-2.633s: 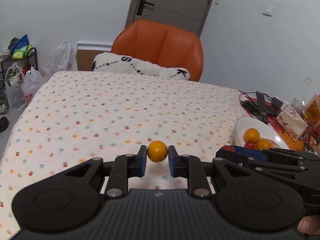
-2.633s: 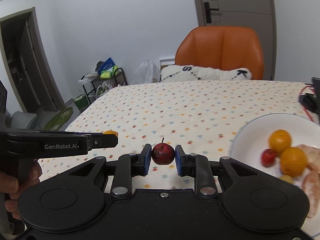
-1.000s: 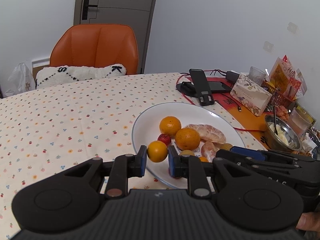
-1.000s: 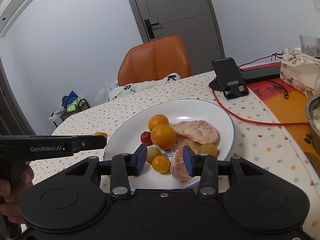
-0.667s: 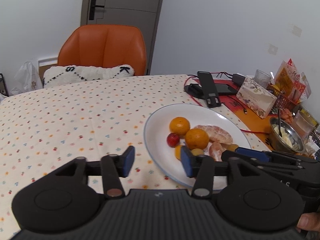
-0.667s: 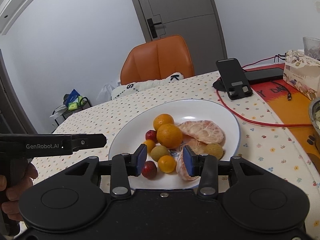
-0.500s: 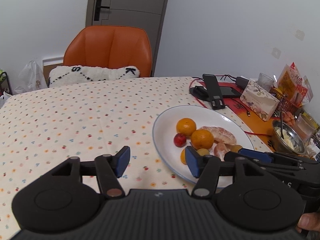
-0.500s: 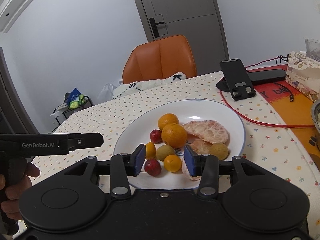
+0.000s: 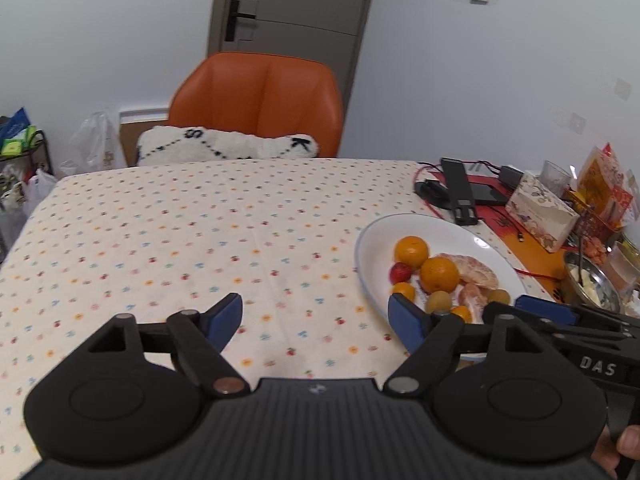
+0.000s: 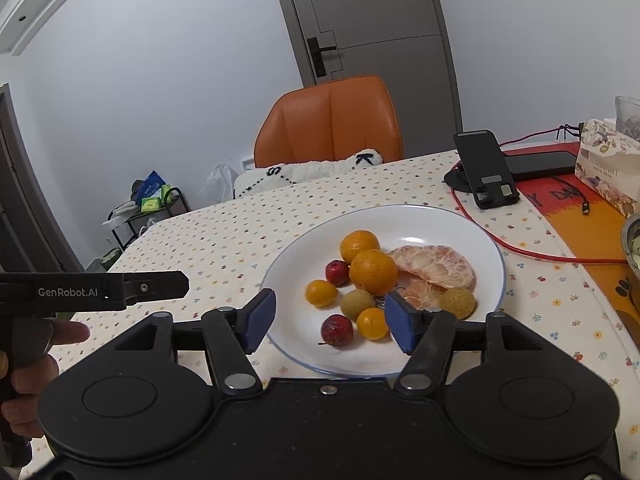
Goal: Organize fruits
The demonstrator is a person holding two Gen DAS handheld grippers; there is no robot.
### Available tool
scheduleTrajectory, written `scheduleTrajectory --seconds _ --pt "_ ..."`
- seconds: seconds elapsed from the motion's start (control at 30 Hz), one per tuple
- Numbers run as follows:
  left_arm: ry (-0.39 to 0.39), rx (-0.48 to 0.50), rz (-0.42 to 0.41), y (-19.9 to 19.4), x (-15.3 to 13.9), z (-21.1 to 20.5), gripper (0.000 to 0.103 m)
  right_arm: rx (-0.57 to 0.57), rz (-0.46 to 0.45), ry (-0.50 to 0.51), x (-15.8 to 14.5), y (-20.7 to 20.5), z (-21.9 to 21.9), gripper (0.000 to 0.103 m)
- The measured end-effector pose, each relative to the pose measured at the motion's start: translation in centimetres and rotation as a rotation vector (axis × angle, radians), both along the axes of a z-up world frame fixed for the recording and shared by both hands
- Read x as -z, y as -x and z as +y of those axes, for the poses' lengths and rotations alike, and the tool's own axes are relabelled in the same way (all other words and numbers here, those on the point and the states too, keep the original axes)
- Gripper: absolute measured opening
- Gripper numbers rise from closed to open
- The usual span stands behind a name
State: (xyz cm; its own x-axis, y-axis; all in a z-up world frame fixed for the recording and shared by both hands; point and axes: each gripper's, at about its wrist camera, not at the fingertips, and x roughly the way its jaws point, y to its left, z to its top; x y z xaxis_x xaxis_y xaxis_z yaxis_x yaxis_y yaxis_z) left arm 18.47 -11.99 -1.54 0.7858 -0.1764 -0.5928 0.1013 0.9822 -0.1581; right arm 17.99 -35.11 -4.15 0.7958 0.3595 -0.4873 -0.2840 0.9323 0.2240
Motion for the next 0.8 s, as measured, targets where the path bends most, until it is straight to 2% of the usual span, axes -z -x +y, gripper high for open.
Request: scheduleTrajectory --seconds 0.2,0.27,0.33,0.43,0.7,0.8 --pt "0.002 -0.047 0.001 1.3 -0.4 1.6 0.081 -0.009 -0.014 0.007 -0.5 0.9 0.8 0.079" --pt "-0.003 -0.06 0.001 1.8 -0.5 2.0 0.085 -0.008 -0.017 0.006 -0.7 1.3 1.0 0.084" --pt "-0.01 -0.072 -0.003 2.4 -0.6 2.3 0.087 0.0 -0.018 0.0 -0.9 1.7 1.1 0.095" --pt "-0.013 -0.078 -0.008 3.3 -0.7 2.6 0.091 0.008 -0.023 -0.003 -1.1 2.3 1.2 0.102" --pt "-0.006 -0.08 -0.041 5.6 -1.5 3.1 0.102 0.012 -0.009 -0.008 -1.5 3.4 1.1 0.103" --pt "-0.009 -0.088 -0.056 6.4 -1.9 3.3 0.103 0.008 -0.014 -0.012 -1.7 4.1 1.1 0.103"
